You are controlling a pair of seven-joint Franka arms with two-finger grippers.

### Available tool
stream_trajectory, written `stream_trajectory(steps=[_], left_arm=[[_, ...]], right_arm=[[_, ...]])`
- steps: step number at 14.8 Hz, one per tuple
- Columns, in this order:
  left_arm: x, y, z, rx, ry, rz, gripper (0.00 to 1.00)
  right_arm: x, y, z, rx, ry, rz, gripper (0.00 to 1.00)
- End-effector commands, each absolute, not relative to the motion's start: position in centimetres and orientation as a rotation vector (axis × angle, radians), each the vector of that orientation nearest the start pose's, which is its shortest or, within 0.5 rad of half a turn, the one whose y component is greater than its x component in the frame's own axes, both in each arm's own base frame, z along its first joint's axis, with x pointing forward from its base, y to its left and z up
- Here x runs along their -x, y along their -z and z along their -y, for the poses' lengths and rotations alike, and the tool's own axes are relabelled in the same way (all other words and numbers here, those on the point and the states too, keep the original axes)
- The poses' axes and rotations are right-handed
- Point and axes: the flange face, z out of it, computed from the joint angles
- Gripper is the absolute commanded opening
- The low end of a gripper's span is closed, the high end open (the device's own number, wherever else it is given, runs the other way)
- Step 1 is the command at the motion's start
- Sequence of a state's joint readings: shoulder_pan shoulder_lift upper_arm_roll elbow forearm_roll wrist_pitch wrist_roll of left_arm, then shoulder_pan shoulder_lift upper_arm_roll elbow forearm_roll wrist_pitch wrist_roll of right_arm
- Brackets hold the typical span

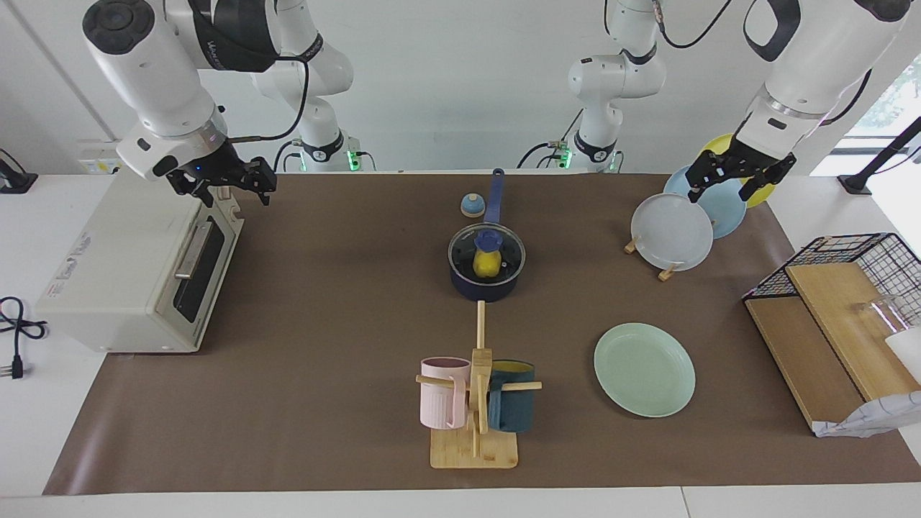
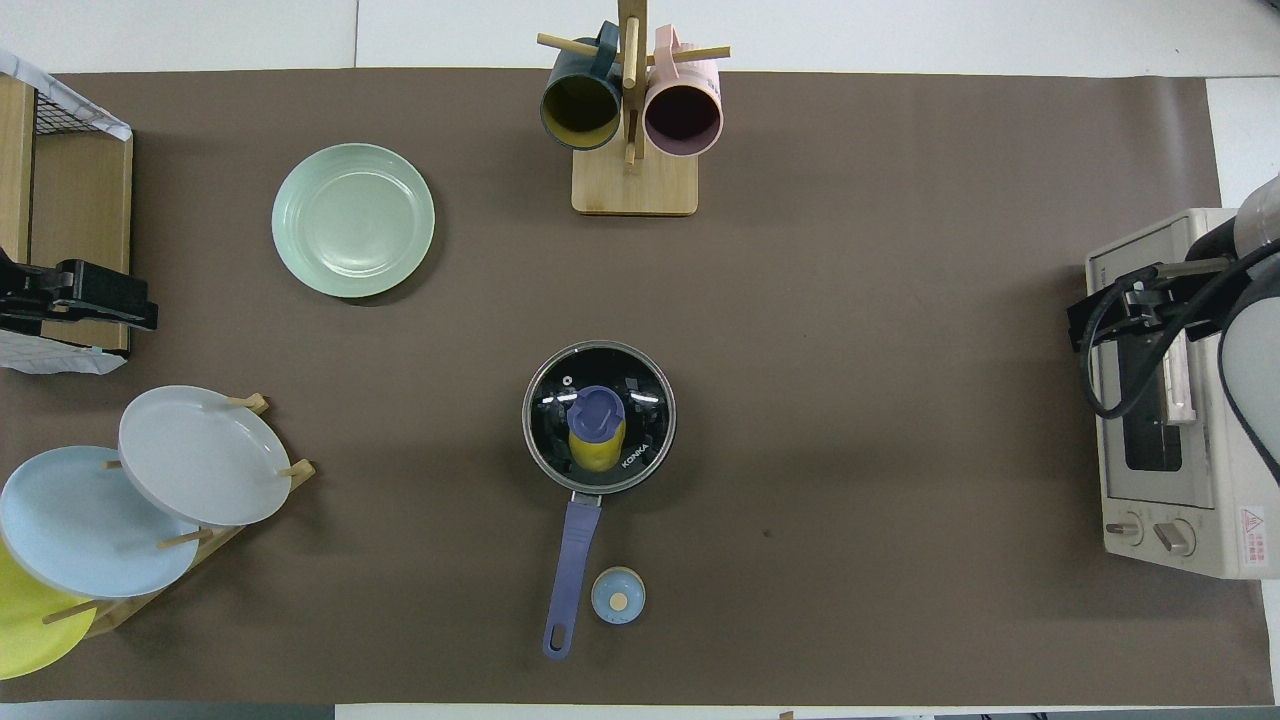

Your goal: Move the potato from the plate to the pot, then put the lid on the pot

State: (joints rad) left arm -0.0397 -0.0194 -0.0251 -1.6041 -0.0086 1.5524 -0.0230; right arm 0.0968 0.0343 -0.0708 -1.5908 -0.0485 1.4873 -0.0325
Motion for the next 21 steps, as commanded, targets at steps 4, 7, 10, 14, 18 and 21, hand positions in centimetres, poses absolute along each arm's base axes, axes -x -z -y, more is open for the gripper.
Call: stream_trajectory(steps=[4,7,10,14,18,21], left_arm=[[-53.9,-62.1,3.6,3.16,-0.05,-0.049,1.0],[-53.9,-62.1,3.6,3.162,-0.05,-0.046,1.0],[-53.9,-62.1,3.6,3.16,-0.05,-0.046,1.0],[-53.9,-62.1,3.6,3.16,-0.05,-0.049,1.0],[-53.9,-62.1,3.6,3.16,-0.05,-0.046,1.0],[-53.9,-62.1,3.6,3.16,-0.05,-0.046,1.0]], right_arm=[[-55.4,-59.5,0.5,3.16,-0.141,0.056,1.0],[-55.4,-59.5,1.2,3.16,-0.139,0.034,1.0],[-55.4,-59.4,1.4,3.159,-0.144,0.027,1.0],[-55.4,-59.2,1.8,3.158,-0.156,0.017,1.0],[-55.4,-59.3,1.9,3.158,-0.152,0.015,1.0],[-55.5,-59.3,1.7,3.162,-0.152,0.015,1.0]])
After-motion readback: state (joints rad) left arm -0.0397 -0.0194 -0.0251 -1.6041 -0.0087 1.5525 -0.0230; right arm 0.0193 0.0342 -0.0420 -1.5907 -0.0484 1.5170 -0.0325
